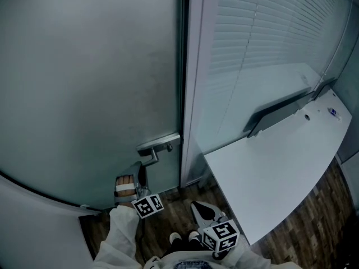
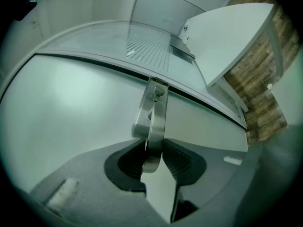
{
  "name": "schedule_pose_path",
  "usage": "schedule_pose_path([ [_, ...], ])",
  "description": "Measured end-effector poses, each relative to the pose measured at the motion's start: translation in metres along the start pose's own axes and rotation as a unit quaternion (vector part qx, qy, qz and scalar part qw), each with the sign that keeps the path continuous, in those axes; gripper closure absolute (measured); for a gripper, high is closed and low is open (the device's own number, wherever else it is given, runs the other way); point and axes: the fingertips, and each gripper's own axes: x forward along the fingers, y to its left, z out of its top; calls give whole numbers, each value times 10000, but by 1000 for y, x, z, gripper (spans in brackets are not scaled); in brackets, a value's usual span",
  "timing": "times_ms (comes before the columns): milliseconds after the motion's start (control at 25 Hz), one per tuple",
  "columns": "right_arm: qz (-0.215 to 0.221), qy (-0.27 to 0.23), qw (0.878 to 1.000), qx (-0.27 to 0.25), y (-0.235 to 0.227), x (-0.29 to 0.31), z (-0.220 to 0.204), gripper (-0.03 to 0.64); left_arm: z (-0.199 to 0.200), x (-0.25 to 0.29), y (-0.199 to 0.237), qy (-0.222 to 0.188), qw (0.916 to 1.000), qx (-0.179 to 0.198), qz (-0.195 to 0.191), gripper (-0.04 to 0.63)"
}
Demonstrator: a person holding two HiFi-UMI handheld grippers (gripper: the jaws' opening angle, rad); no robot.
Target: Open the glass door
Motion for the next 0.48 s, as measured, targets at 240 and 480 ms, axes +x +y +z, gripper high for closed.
schedule_pose_path([
  [240,136,117,9998,20,3,9,-5,611,-4,3,-8,-66,9954,-950,40,482],
  [480,146,195,9997,53,-3,8,-6,611,-8,7,-23,-54,9771,-2128,-19,485],
])
